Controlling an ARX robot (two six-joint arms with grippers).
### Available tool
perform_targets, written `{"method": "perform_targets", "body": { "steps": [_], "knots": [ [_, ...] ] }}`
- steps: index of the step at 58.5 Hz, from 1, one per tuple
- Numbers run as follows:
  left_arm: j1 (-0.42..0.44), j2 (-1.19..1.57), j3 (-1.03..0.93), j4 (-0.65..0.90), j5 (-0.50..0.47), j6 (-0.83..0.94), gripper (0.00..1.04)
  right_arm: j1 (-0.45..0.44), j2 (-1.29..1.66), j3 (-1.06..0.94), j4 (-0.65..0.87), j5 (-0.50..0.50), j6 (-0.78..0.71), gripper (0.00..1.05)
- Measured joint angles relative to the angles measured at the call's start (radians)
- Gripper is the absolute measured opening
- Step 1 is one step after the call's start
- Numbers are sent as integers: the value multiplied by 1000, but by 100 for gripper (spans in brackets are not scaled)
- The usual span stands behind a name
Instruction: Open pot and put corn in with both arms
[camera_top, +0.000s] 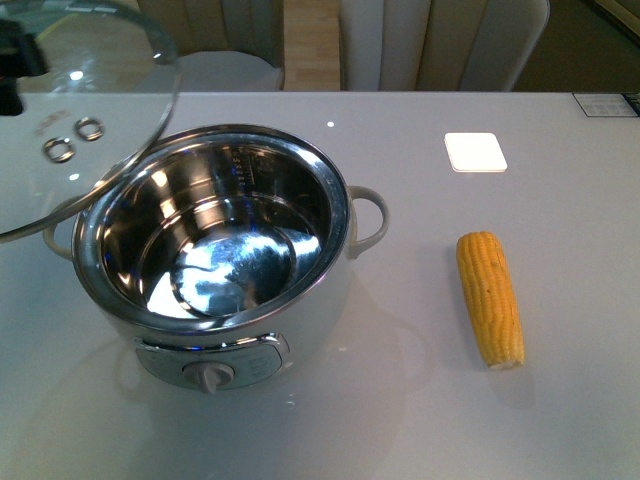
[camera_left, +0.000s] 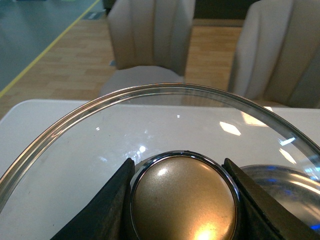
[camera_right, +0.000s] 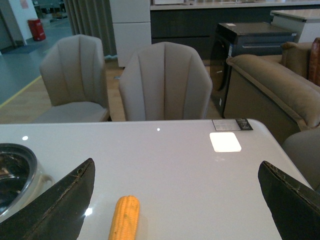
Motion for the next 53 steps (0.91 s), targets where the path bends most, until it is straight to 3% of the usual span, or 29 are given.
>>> {"method": "perform_targets", "body": {
  "steps": [11,19,53],
  "knots": [
    [299,142,-82,205,75,47,44,0,0,0,0,0,0,96],
    [436,349,-81,353,93,47,44,0,0,0,0,0,0,96],
    [475,637,-52,369,119,46,44,0,0,0,0,0,0,96]
  ]
}}
